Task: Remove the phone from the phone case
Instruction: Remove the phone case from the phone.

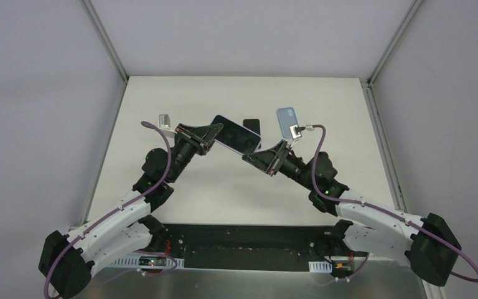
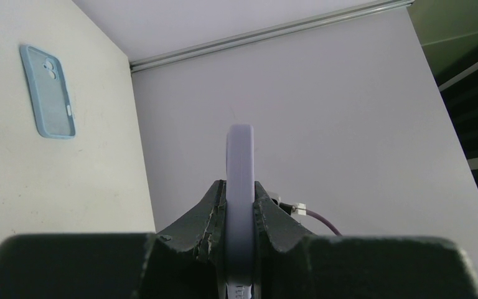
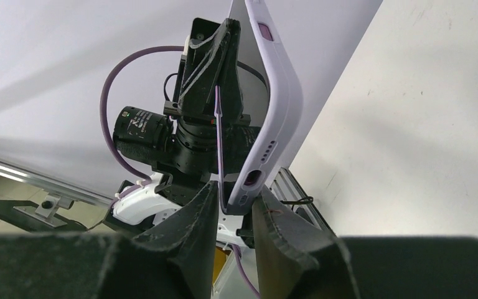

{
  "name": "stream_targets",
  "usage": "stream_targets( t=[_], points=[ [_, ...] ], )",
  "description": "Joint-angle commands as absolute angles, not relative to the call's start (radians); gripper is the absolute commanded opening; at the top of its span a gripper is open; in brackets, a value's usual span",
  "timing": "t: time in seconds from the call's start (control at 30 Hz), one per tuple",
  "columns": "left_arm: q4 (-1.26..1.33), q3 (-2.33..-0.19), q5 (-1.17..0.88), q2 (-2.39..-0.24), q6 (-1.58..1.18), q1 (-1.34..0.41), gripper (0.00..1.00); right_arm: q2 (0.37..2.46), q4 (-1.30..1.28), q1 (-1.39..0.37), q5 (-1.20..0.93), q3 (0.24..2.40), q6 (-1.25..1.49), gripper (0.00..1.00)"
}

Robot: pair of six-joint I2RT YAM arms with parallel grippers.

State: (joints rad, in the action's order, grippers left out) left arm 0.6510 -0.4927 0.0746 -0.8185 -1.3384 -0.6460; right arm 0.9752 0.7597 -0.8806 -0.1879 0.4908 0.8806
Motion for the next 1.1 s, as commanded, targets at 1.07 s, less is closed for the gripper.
stream_targets(
  t=[1.07],
  points=[
    [0.774, -0.562, -0.122, -0.874, -1.408, -0.646, 0.0, 0.801, 0.891, -0.924, -0.287, 0.46, 0.24, 0.0]
  ],
)
